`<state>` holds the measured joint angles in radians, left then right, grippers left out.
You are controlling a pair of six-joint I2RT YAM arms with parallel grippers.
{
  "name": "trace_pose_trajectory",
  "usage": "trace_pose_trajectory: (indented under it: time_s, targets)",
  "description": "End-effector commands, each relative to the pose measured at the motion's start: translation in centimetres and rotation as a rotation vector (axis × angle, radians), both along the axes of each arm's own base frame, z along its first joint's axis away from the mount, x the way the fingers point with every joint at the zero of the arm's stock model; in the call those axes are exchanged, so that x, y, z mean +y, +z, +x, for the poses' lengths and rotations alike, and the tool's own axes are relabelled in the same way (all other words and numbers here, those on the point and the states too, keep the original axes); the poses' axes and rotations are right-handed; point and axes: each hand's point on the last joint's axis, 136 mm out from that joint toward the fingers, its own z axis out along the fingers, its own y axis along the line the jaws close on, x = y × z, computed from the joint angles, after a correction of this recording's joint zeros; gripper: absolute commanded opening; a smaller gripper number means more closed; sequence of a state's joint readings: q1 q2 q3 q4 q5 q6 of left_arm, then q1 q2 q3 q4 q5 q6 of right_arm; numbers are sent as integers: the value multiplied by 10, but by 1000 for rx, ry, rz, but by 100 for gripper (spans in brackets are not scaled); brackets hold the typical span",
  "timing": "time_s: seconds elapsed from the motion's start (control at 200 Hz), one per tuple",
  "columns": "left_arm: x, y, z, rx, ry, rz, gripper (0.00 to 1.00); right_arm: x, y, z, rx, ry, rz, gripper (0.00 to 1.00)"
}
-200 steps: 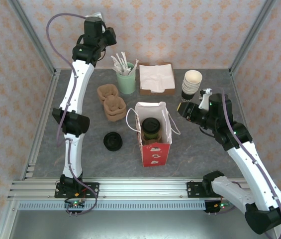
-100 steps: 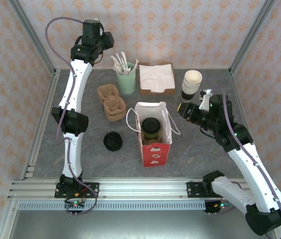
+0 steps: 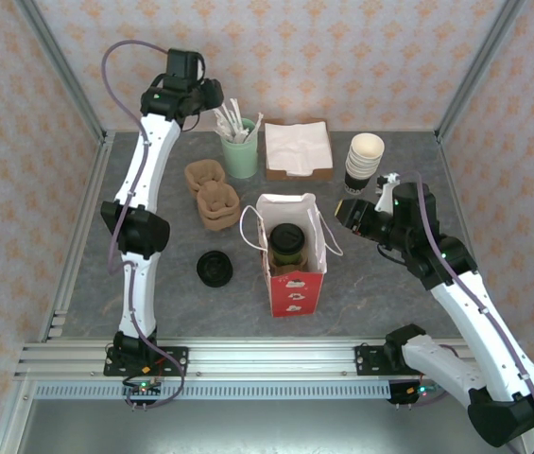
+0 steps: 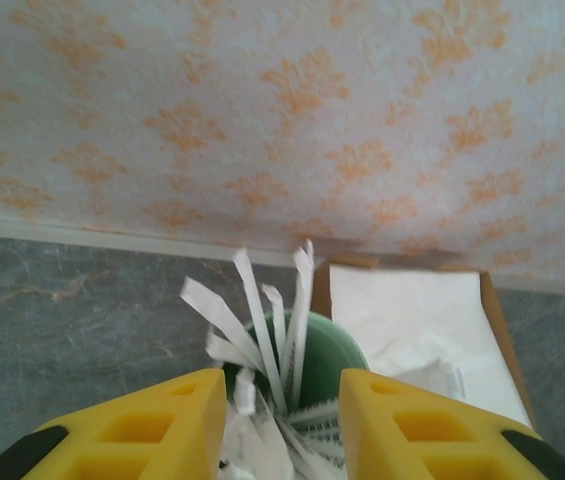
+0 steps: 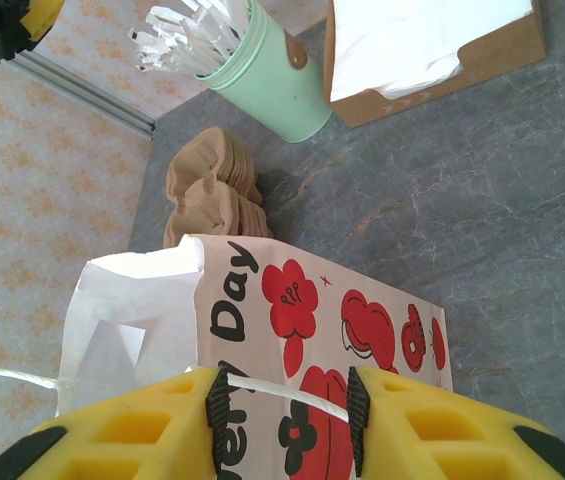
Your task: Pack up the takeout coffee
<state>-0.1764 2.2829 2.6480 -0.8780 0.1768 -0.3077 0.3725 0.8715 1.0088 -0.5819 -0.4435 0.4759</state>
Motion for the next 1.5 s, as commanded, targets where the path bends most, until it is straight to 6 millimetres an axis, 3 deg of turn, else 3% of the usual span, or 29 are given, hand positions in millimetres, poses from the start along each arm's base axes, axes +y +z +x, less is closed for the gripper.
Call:
trace_pose_trajectory:
  time_s: [0.0,0.22,0.731,1.496]
  targets:
    - [-26,-3,-23,46,-101,74,35,0,0,2,-7,-12,2,38]
    - [-38,-21,-30,105,-92,75,35,2,-2,3,-3,-8,-1,38]
    - [-38,-44,-20,134,-48,87,30,0,-6,-2,0,-10,-8,39]
    - [-45,-74,-7,167,-57,106,31,-2,-11,-7,6,-13,-8,39]
